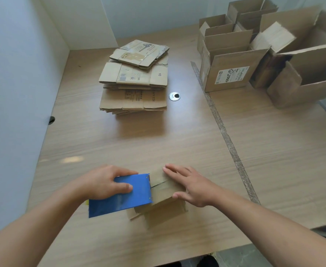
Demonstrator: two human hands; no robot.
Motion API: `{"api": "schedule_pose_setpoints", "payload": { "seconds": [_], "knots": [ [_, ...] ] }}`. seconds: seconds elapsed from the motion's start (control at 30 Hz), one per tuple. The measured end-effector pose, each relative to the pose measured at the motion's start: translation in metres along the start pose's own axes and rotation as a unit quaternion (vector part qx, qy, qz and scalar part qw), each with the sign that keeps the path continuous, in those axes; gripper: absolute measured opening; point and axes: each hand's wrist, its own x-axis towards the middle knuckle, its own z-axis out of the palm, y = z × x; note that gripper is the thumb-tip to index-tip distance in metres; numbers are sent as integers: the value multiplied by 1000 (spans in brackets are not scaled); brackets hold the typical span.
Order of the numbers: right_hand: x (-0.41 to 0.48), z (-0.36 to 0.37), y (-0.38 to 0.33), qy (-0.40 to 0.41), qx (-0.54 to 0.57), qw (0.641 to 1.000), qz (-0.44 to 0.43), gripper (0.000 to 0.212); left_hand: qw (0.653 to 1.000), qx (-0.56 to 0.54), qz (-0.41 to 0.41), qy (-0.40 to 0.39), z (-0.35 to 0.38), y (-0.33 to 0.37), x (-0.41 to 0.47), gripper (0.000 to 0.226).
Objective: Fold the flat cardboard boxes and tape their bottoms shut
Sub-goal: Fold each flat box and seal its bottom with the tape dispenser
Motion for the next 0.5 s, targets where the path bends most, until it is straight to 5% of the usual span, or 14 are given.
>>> {"api": "schedule_pose_setpoints", "payload": {
  "seconds": [0.17,0.4,0.5],
  "knots": [
    [1,0,-5,38,142,989,15,81,999,-35,14,26,8,-1,-4,59],
    [2,12,-21,260,239,926,132,46,999,-3,21,46,11,11,0,48],
    [5,16,-23,285,237,912,177,34,999,10,24,39,12,17,4,49]
  ]
}}
